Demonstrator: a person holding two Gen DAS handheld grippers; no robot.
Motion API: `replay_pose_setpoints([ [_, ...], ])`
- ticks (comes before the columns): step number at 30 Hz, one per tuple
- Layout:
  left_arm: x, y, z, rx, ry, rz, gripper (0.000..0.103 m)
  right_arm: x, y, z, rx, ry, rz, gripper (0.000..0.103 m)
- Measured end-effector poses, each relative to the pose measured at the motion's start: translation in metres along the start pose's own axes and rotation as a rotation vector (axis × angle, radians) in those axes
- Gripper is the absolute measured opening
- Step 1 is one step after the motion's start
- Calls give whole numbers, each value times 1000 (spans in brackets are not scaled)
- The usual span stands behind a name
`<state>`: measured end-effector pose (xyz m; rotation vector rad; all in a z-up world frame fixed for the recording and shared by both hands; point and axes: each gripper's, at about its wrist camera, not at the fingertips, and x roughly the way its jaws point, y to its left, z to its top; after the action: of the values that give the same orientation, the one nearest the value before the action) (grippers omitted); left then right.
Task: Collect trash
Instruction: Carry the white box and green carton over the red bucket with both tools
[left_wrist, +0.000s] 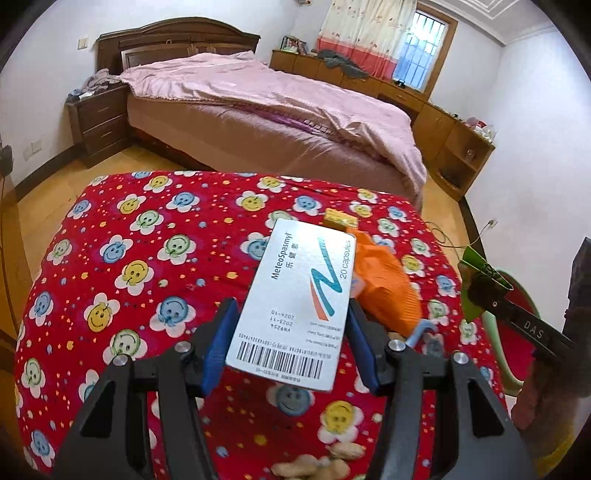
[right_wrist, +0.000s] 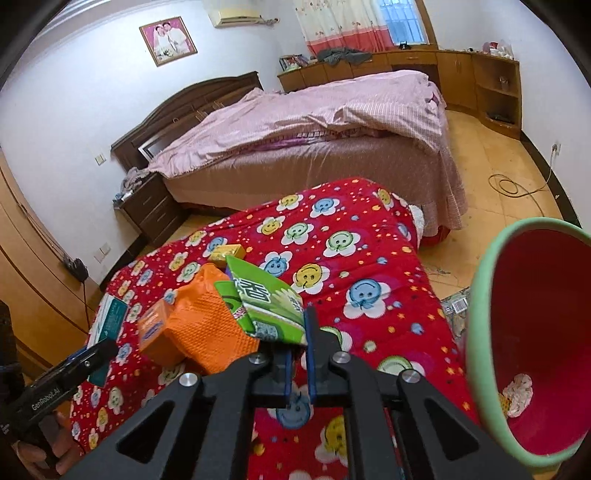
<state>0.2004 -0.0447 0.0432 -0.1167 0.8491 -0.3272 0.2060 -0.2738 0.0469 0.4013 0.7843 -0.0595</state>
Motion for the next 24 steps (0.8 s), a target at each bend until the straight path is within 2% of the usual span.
replay_pose_setpoints([
  [13,-33,-55,-16,57,-26,-58,58,-80,-28,-17,49,-90,-21,7],
  [24,-45,-110,-25,129,-34,-134,58,-126,-70,-36,111,-138,-97,7],
])
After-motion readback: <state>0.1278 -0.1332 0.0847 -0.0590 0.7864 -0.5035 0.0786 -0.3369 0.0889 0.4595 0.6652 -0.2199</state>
